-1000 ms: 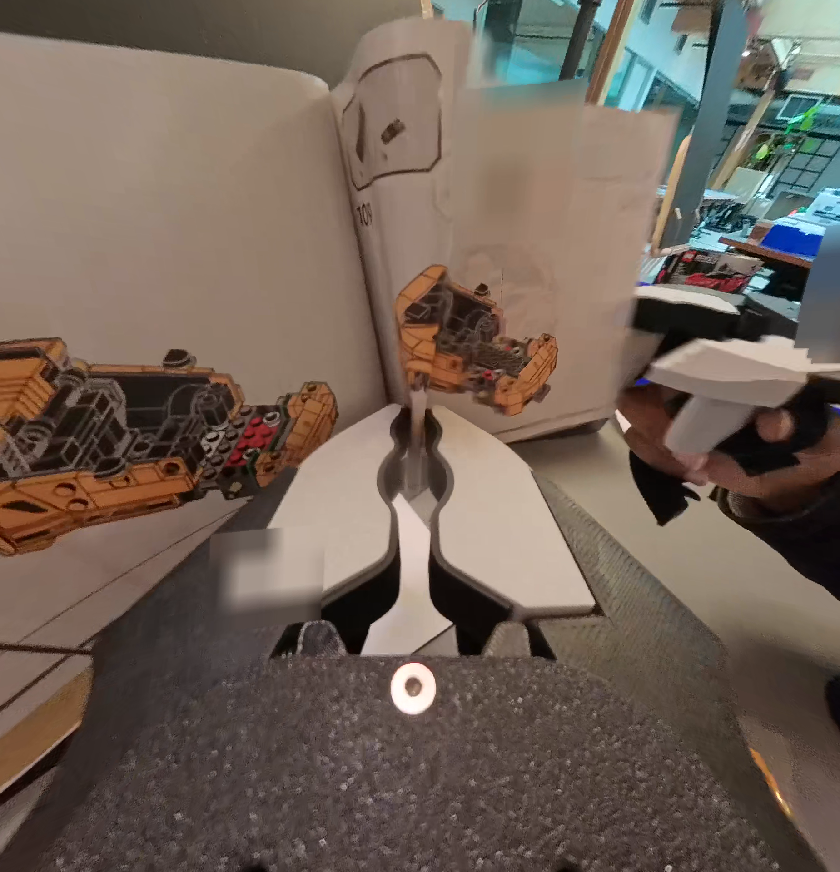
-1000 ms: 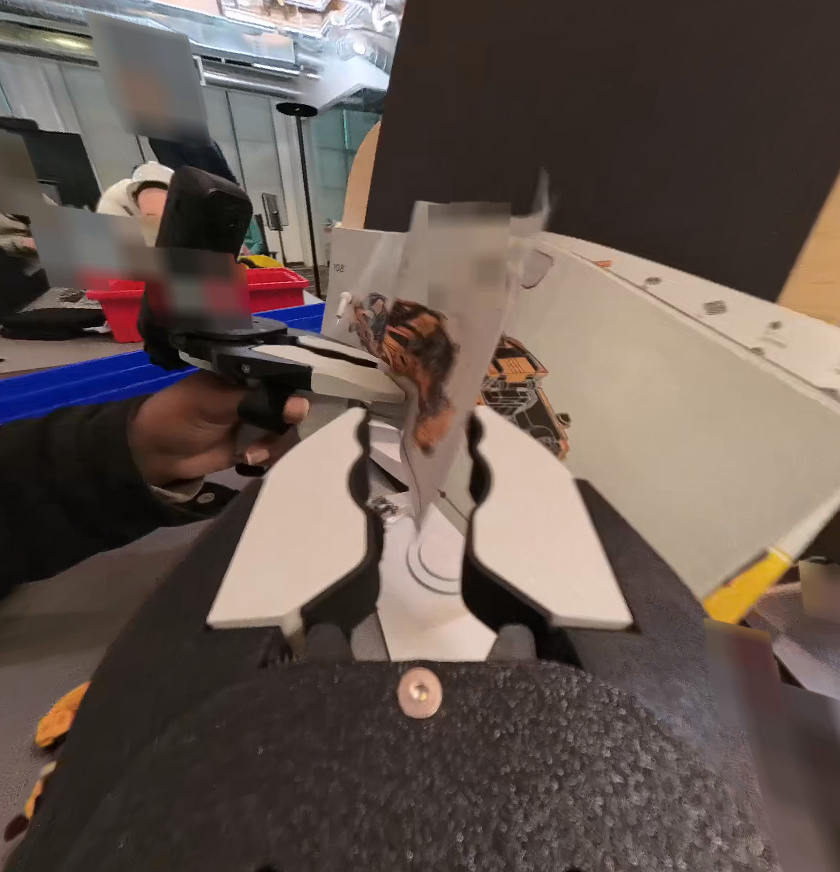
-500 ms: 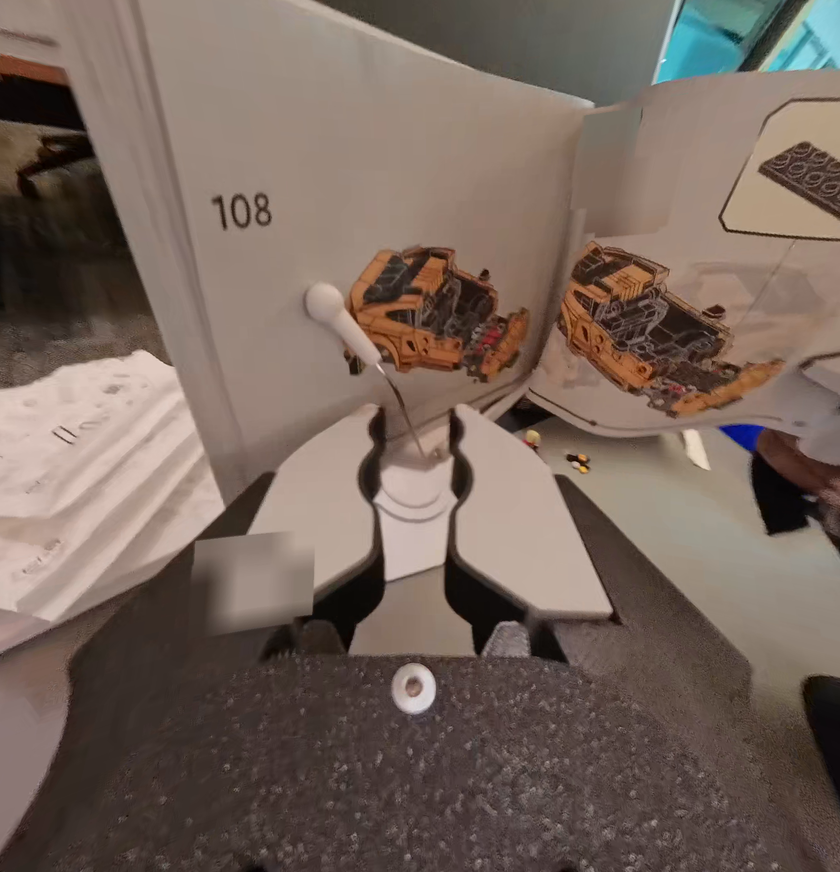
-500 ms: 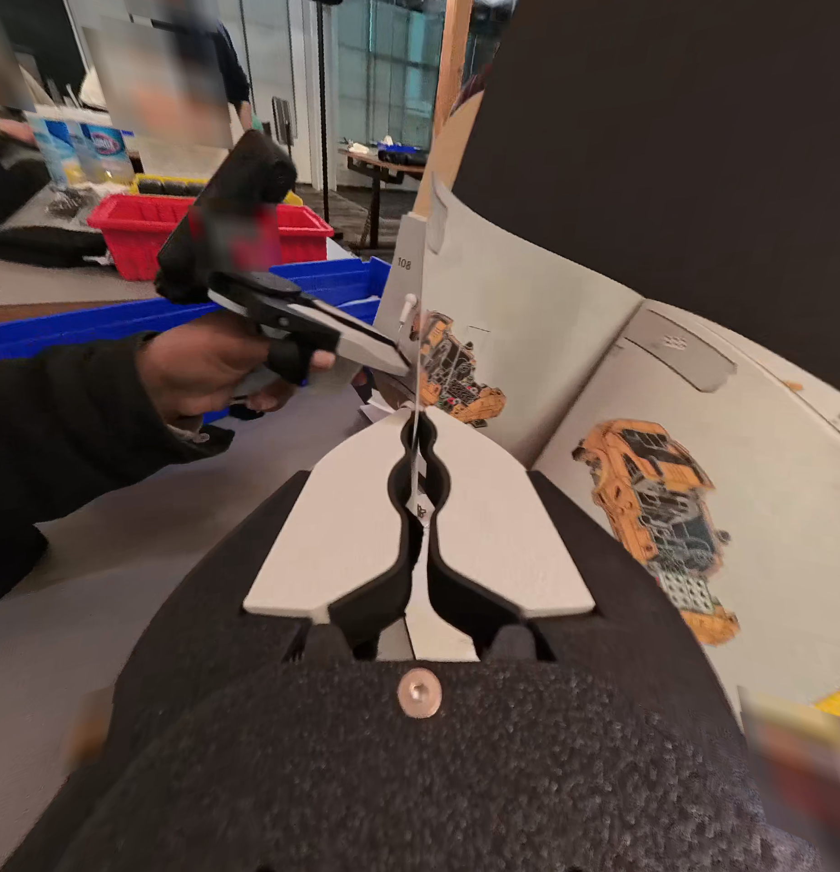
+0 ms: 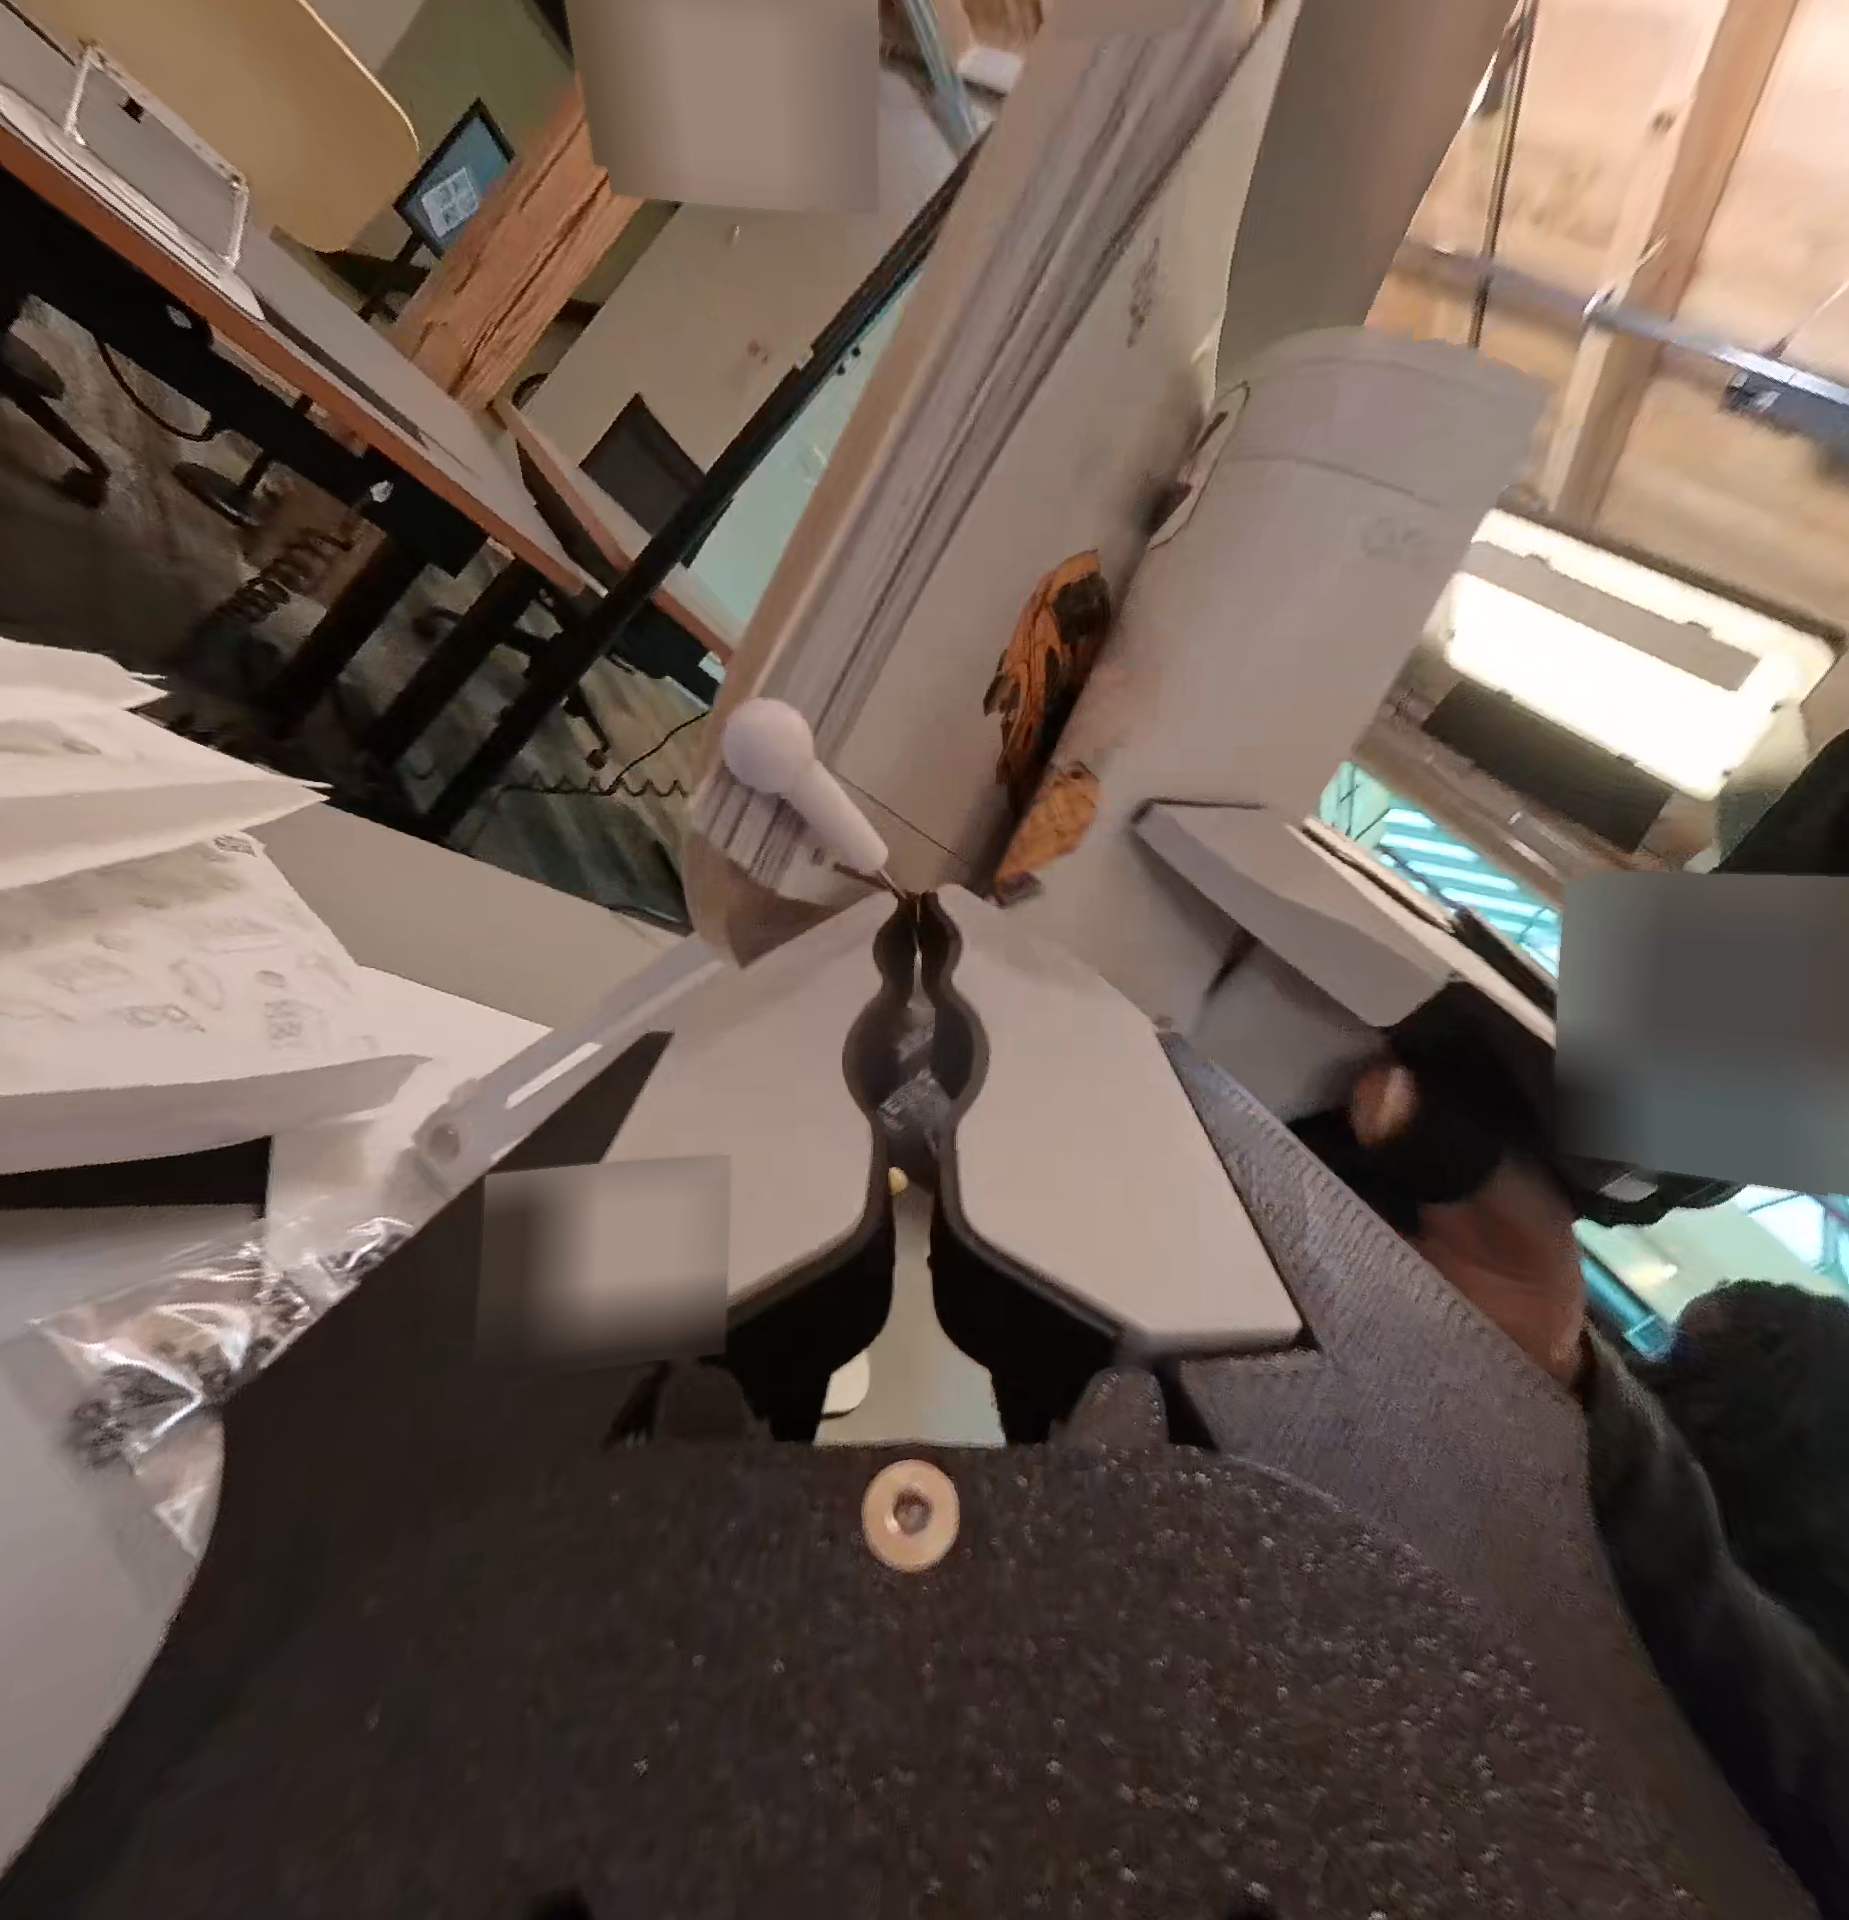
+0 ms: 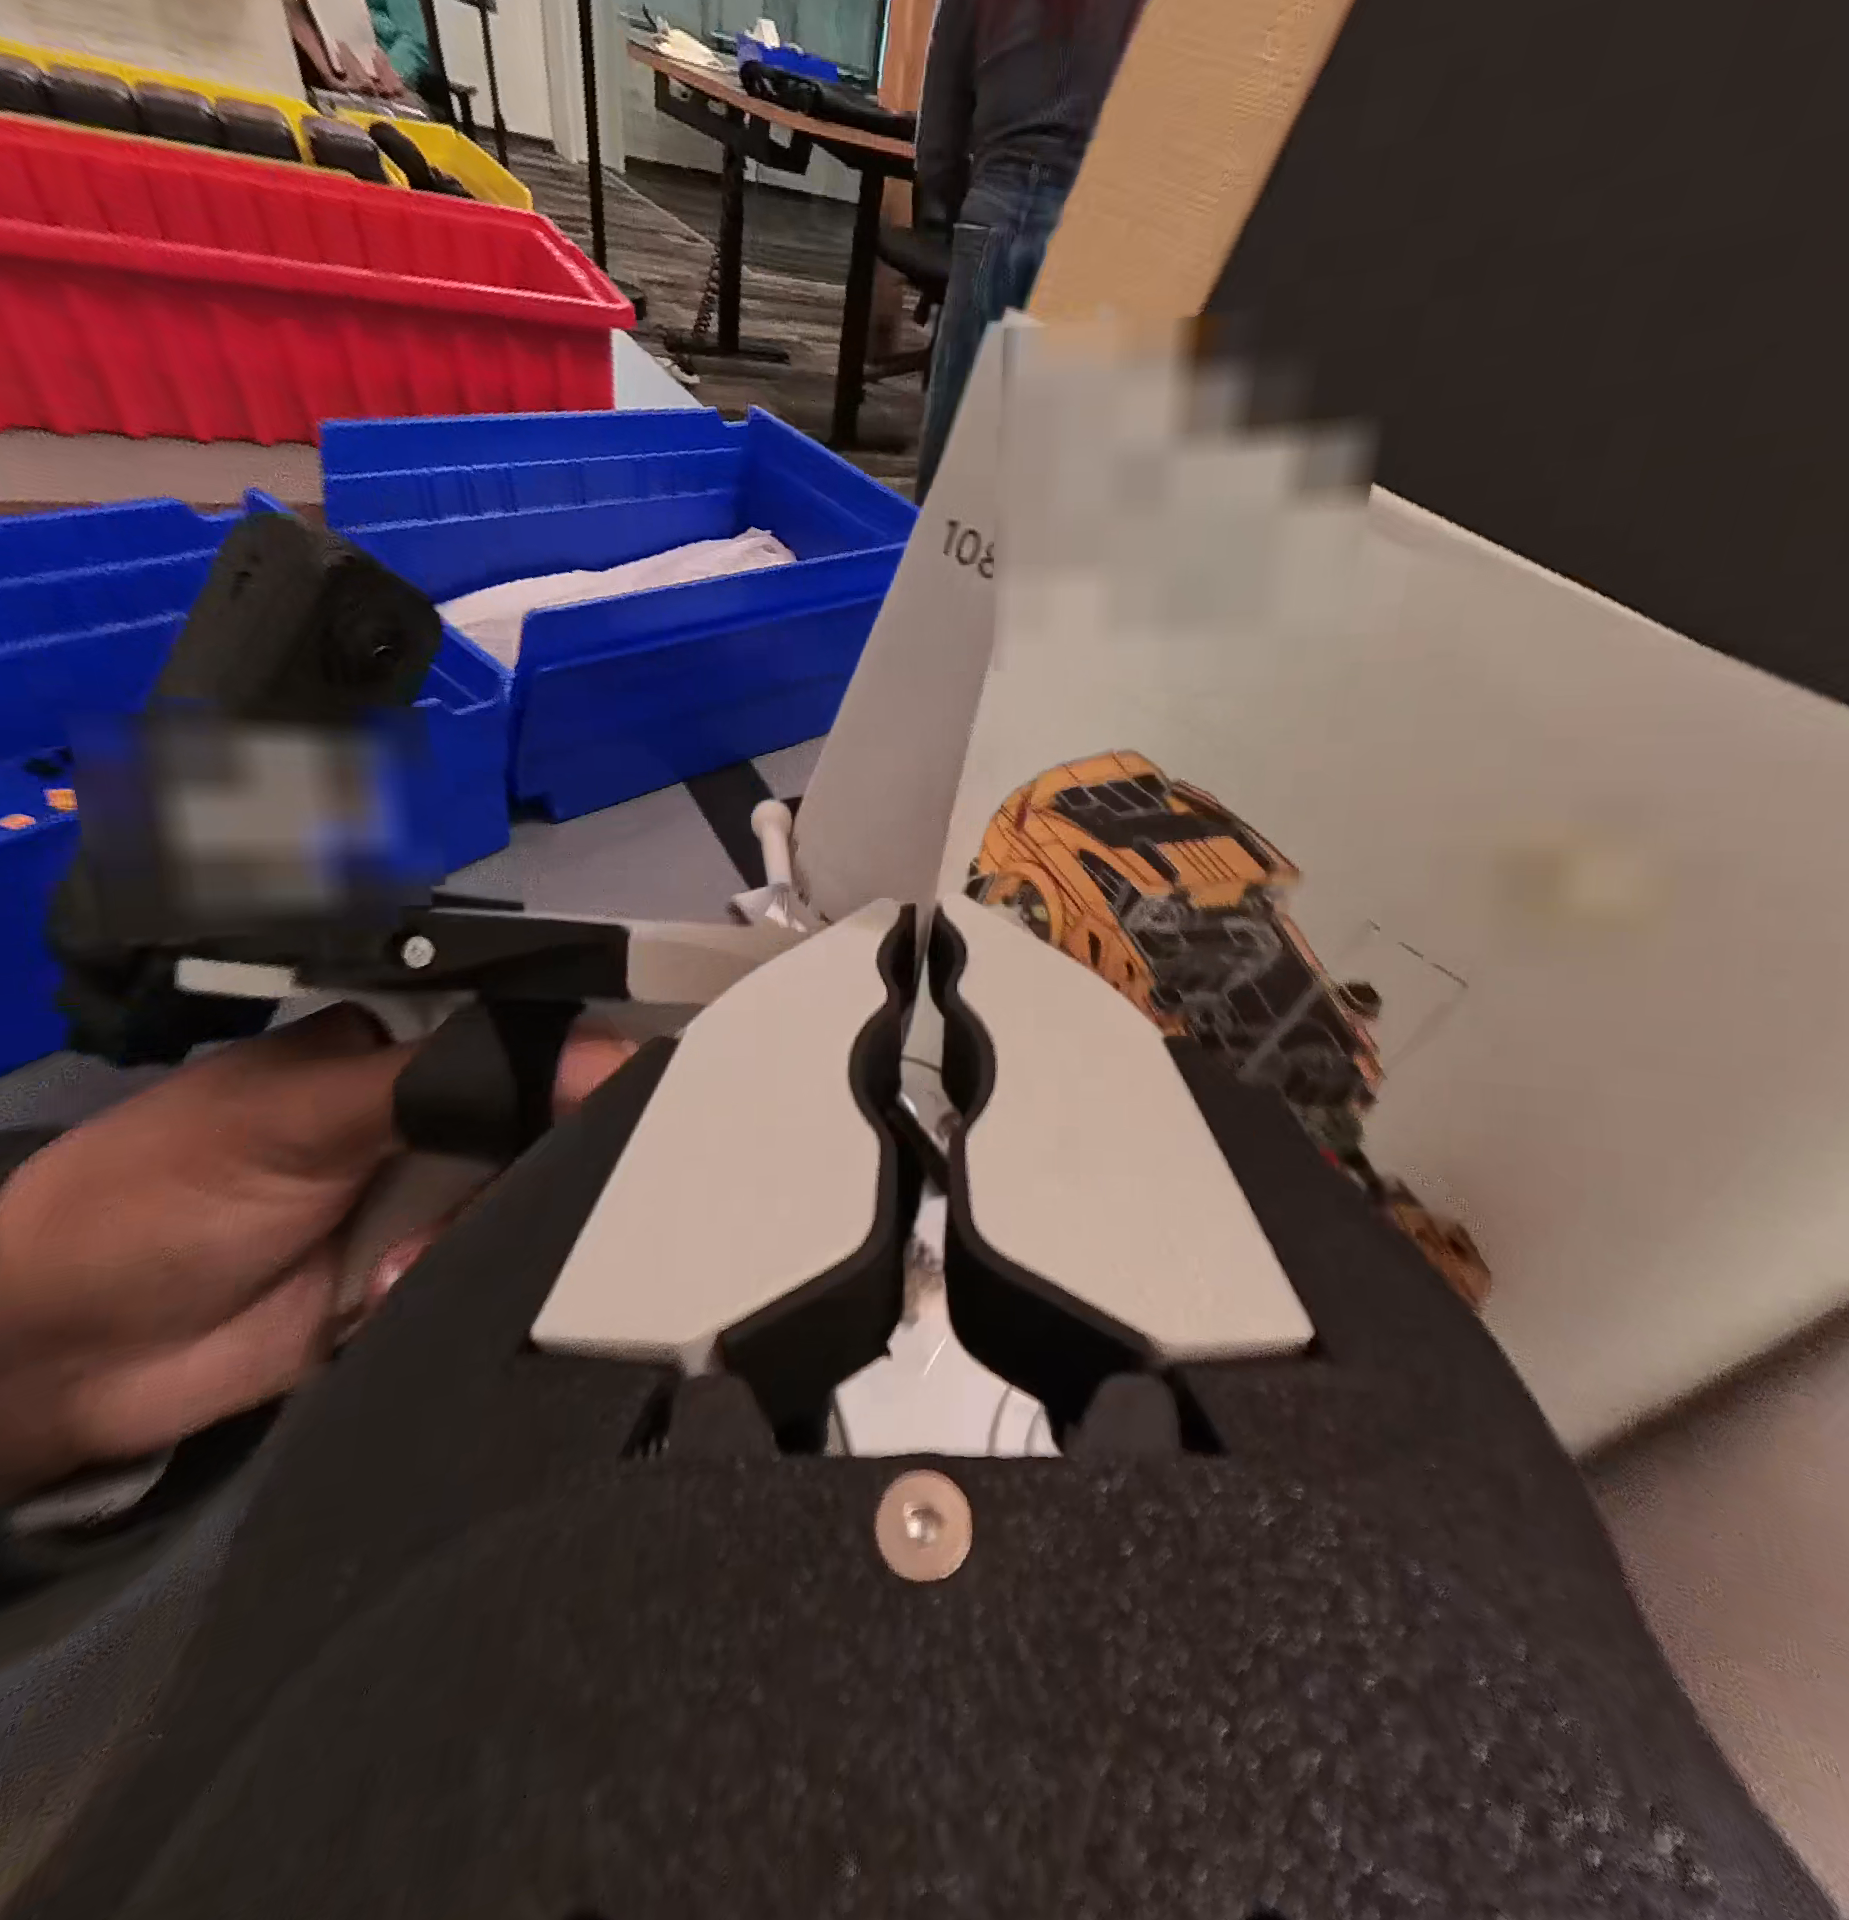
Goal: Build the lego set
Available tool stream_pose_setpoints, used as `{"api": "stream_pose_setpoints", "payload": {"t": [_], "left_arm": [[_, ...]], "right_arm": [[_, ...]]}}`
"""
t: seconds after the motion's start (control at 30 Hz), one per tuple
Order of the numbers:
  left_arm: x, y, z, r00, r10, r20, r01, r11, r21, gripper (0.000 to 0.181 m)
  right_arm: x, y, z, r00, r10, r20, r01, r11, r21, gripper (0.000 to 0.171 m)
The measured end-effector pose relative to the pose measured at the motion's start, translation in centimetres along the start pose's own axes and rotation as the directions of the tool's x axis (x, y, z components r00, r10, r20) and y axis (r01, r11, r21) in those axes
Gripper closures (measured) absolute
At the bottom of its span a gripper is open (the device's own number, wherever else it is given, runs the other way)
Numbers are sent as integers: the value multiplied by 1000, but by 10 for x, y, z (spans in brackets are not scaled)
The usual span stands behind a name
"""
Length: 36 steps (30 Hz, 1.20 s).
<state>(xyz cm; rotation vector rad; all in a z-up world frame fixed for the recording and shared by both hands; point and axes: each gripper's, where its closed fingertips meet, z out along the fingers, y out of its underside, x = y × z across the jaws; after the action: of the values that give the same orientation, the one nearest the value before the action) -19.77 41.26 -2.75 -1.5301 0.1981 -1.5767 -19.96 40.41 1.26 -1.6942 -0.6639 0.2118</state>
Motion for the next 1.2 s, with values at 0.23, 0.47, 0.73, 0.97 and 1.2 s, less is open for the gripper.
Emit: {"api": "stream_pose_setpoints", "payload": {"t": [0.23,0.47,0.73,0.97,1.2], "left_arm": [[-2,-1,1,998,-48,-27,49,999,22,180],[-2,-1,1,998,-47,-30,48,998,28,180],[-3,0,-1,997,-71,-29,72,996,46,180],[-2,4,4,996,-80,-40,82,994,68,180],[6,16,0,980,-174,-98,187,973,138,180]], "right_arm": [[-48,-4,6,959,-88,270,65,994,92,127],[33,-25,-83,998,43,-55,-25,957,291,159],[135,81,-91,926,44,-374,-74,995,-67,171],[98,49,-71,926,-182,-332,137,979,-154,170],[85,51,-34,842,-440,-311,337,881,-333,166]]}}
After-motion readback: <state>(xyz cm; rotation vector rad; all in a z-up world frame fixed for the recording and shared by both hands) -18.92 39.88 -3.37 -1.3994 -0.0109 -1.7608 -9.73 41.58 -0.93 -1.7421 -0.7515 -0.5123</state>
